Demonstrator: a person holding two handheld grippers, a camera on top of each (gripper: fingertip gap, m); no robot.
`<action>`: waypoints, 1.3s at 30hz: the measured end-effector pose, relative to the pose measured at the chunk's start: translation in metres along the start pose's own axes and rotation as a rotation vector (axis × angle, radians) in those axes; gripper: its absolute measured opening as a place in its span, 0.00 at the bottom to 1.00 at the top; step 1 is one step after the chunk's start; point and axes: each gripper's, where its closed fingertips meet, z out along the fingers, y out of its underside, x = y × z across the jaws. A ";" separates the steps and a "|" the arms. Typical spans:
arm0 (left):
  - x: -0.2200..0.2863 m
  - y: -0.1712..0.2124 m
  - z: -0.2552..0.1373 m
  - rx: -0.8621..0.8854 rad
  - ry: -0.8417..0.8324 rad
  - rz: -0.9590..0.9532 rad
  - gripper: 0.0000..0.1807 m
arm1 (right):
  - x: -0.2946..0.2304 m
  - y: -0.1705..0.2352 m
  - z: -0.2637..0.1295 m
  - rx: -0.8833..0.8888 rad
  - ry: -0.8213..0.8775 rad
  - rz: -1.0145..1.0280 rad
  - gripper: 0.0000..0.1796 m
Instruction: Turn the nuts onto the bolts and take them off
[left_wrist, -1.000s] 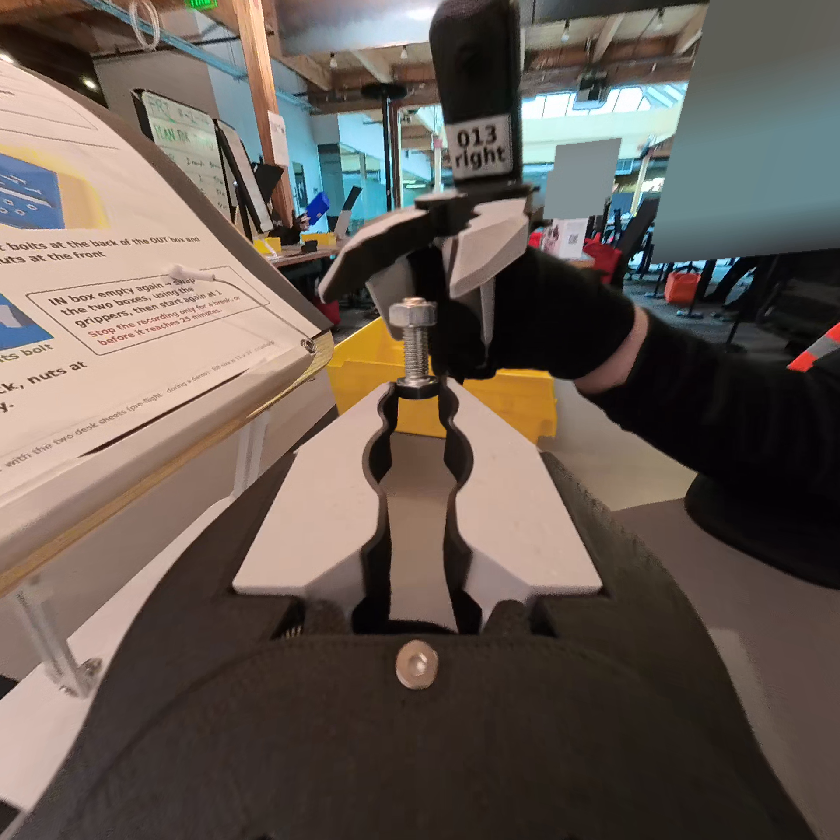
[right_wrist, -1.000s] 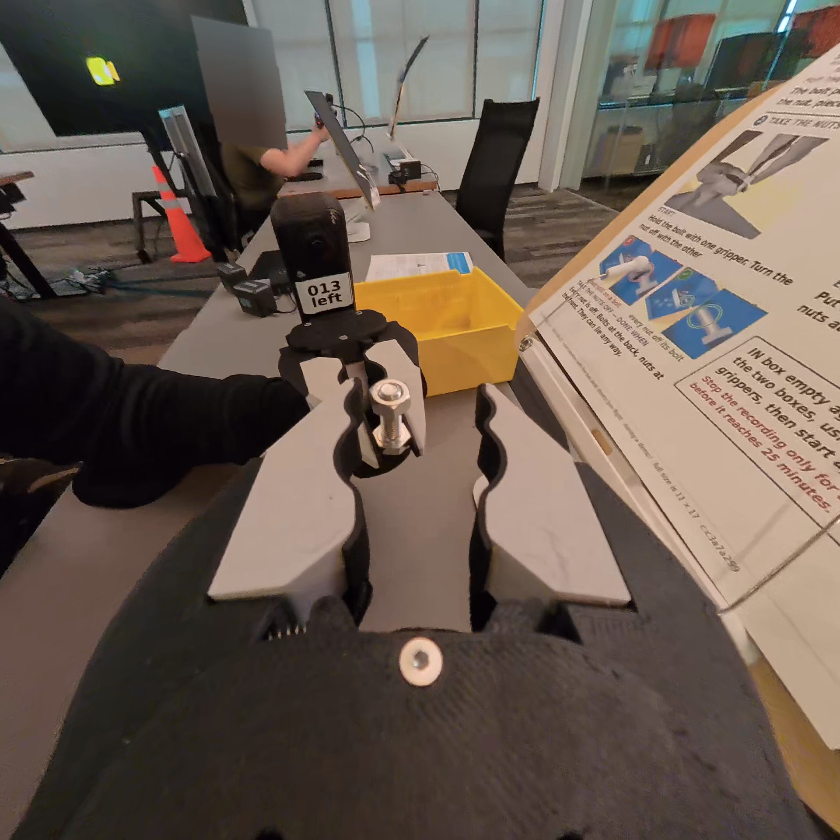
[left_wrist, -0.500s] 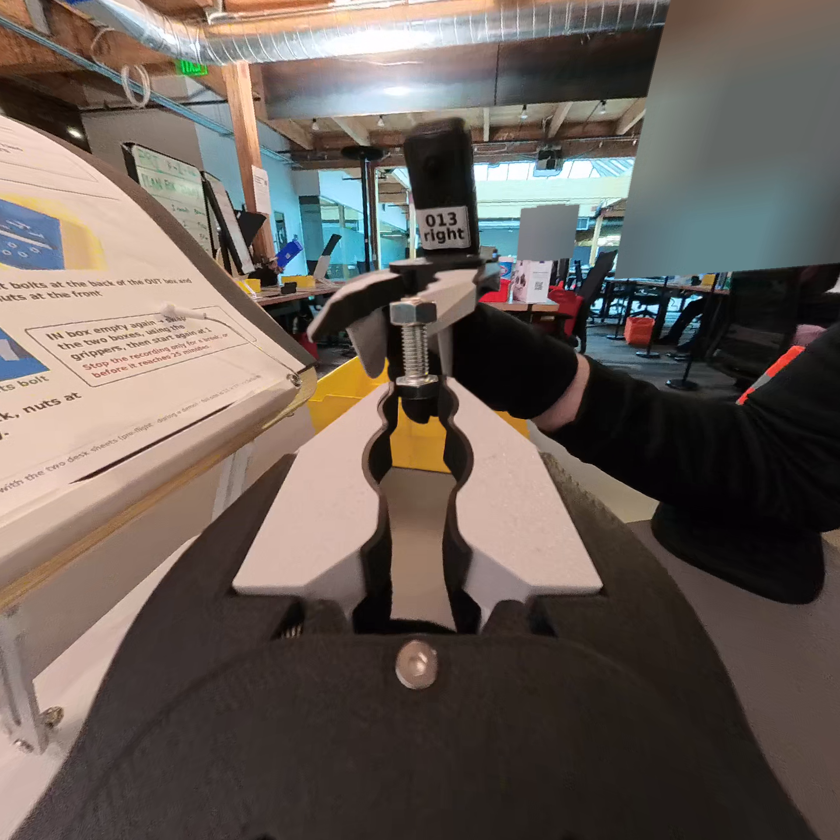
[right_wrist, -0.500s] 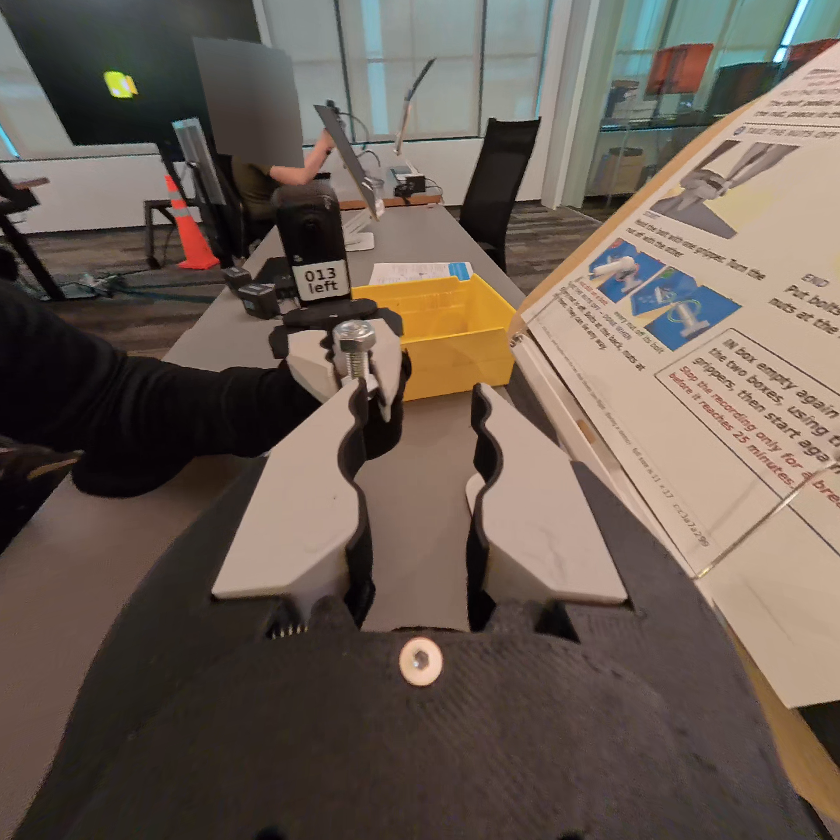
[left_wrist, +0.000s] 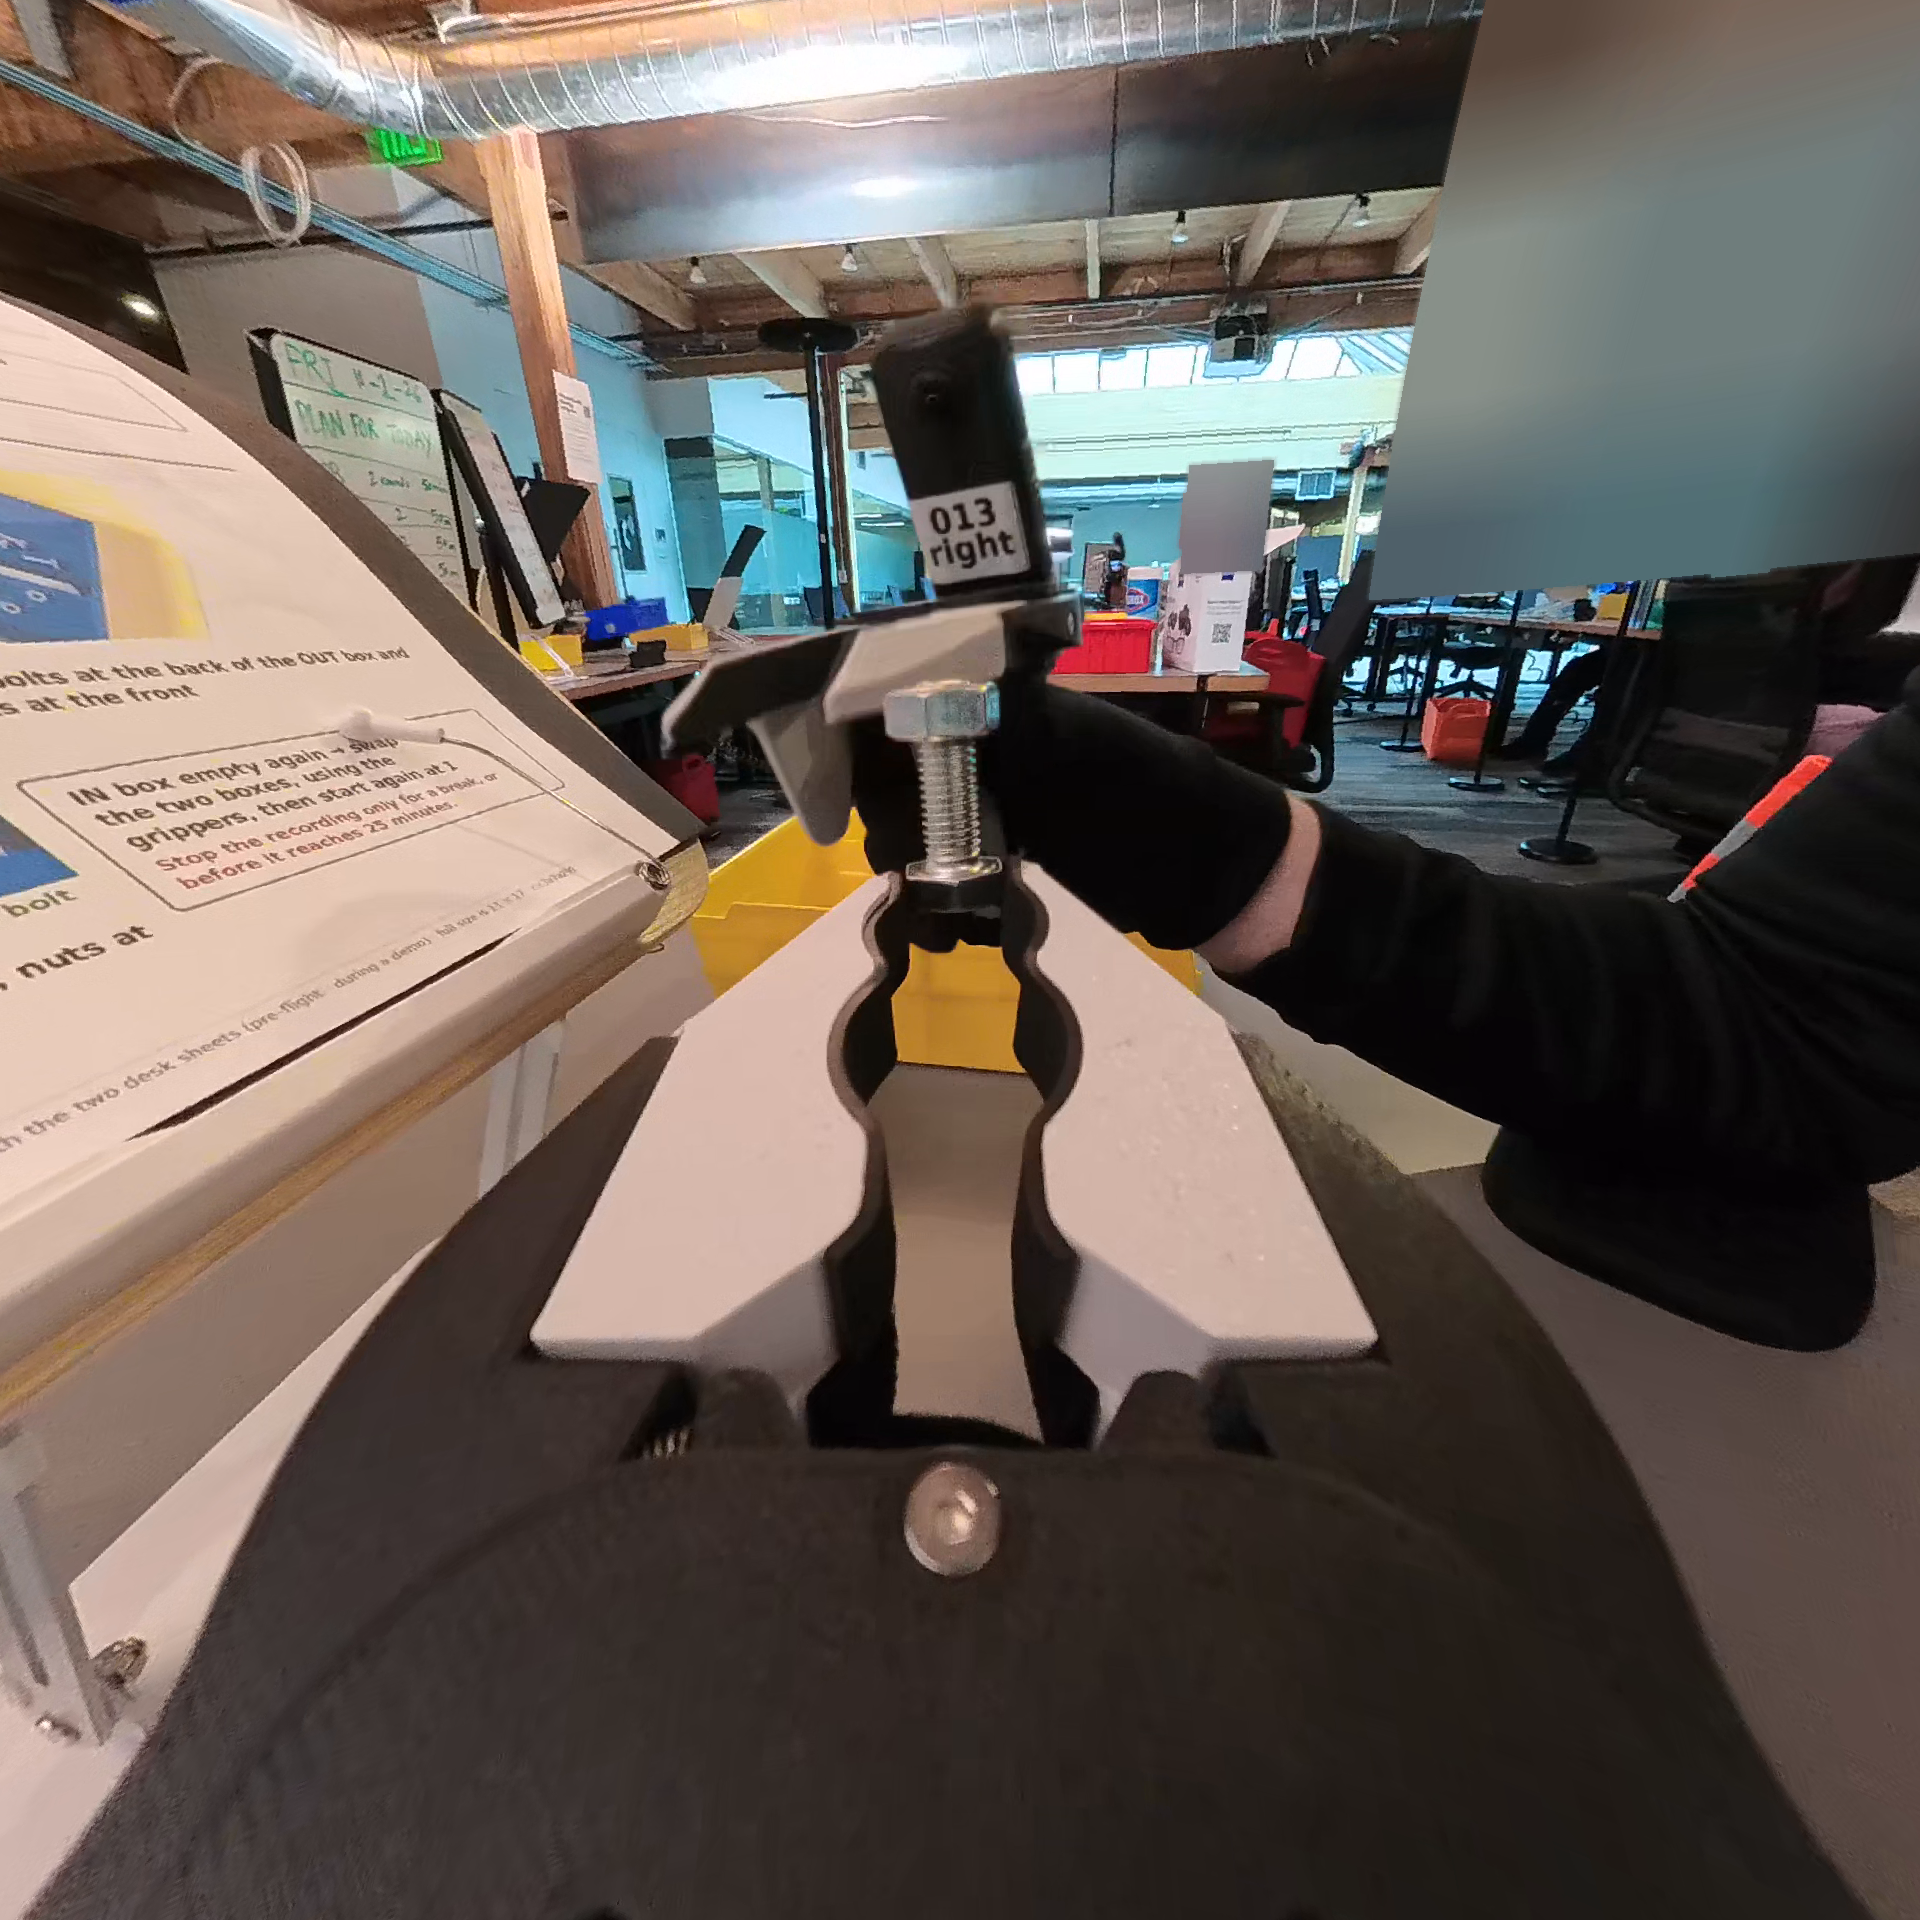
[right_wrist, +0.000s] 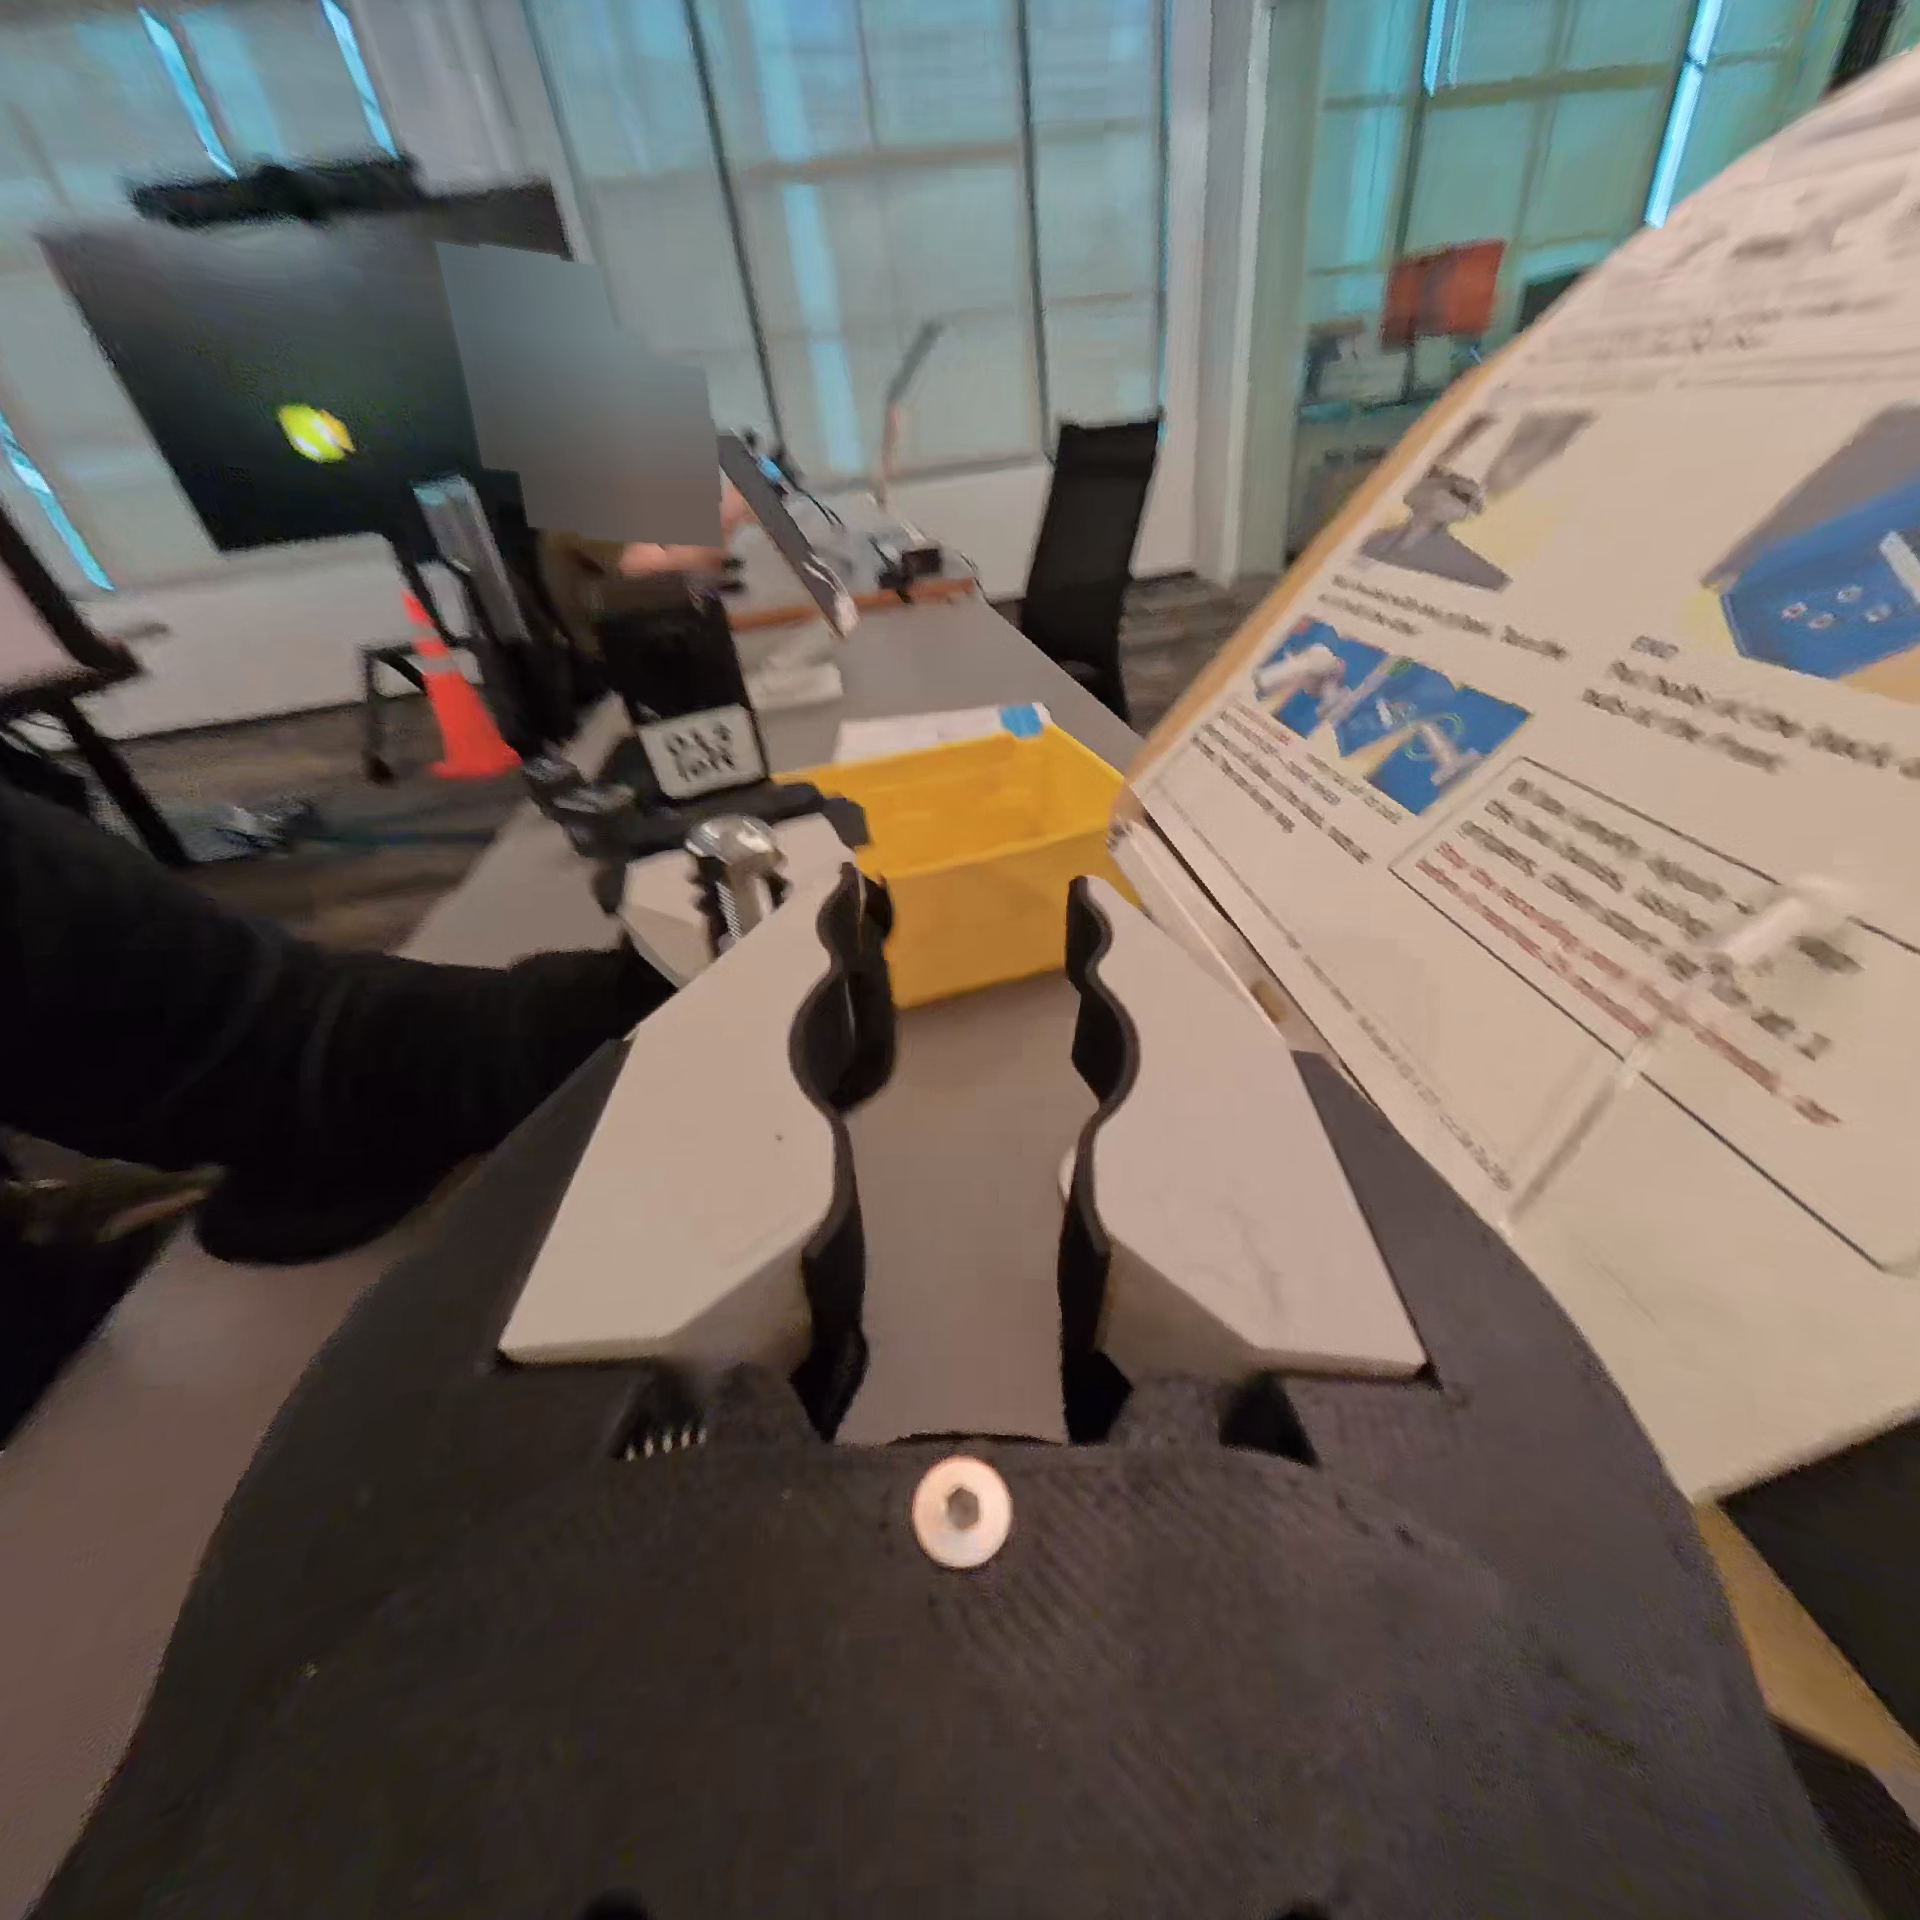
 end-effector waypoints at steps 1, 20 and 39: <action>0.000 0.002 0.001 -0.003 0.000 -0.004 0.09 | -0.007 -0.005 0.000 0.029 -0.035 0.000 0.23; -0.003 0.008 0.003 -0.015 -0.011 -0.012 0.09 | -0.035 0.010 0.023 -0.078 -0.122 -0.085 0.27; -0.002 0.006 0.001 -0.014 -0.007 -0.004 0.09 | -0.027 0.011 0.025 -0.049 -0.109 -0.056 0.23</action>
